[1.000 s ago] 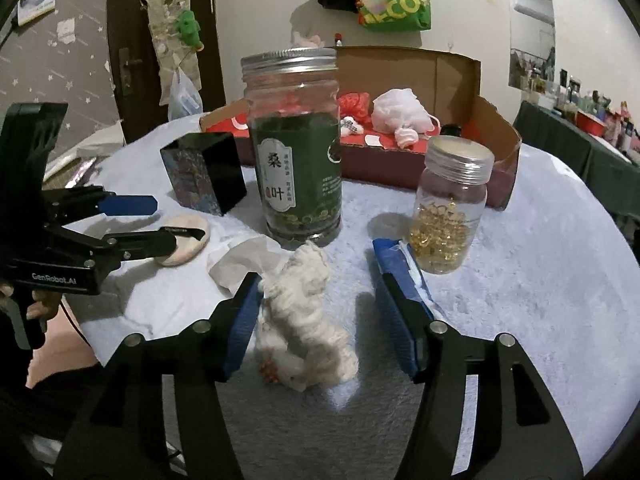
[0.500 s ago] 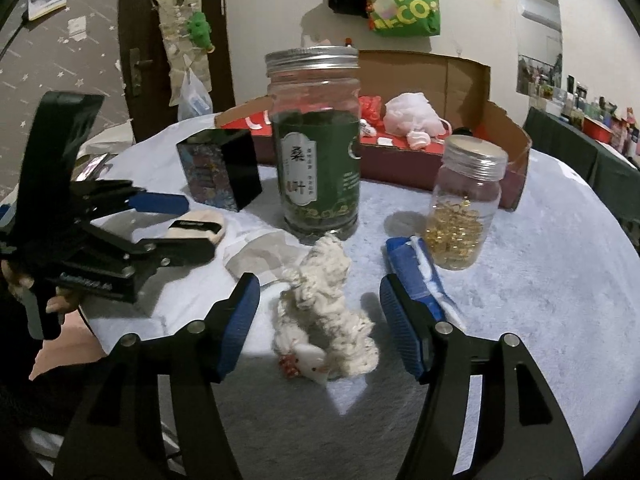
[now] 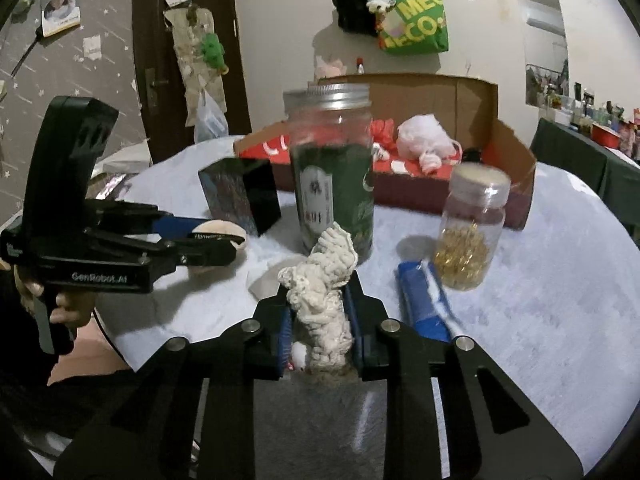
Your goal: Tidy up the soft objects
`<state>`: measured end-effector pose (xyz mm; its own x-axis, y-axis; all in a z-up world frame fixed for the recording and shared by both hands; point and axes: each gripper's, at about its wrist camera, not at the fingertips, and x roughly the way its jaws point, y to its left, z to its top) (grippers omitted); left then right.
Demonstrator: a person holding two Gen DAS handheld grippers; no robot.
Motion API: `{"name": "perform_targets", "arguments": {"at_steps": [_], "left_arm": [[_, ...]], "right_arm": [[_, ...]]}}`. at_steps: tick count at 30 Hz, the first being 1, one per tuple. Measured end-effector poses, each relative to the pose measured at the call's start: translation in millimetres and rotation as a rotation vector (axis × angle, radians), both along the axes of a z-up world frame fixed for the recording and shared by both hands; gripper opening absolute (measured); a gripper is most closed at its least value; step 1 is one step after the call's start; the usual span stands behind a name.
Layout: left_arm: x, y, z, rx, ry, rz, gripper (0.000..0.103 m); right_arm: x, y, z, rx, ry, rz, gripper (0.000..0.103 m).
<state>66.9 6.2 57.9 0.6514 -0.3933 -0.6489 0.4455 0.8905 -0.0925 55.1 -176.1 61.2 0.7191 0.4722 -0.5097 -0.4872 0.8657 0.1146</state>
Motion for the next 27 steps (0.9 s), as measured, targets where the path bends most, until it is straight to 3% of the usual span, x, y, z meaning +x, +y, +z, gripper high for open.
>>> {"name": "perform_targets", "arguments": {"at_steps": [16,27], "left_arm": [[2,-23,5,-0.023,-0.018,-0.048,0.040],[-2,12,11,-0.009,-0.027,0.038,0.040]], "right_arm": [[13,-12,4,0.031,0.039,-0.020,0.022],[16,-32,10,0.055,0.056,-0.046,0.022]]}}
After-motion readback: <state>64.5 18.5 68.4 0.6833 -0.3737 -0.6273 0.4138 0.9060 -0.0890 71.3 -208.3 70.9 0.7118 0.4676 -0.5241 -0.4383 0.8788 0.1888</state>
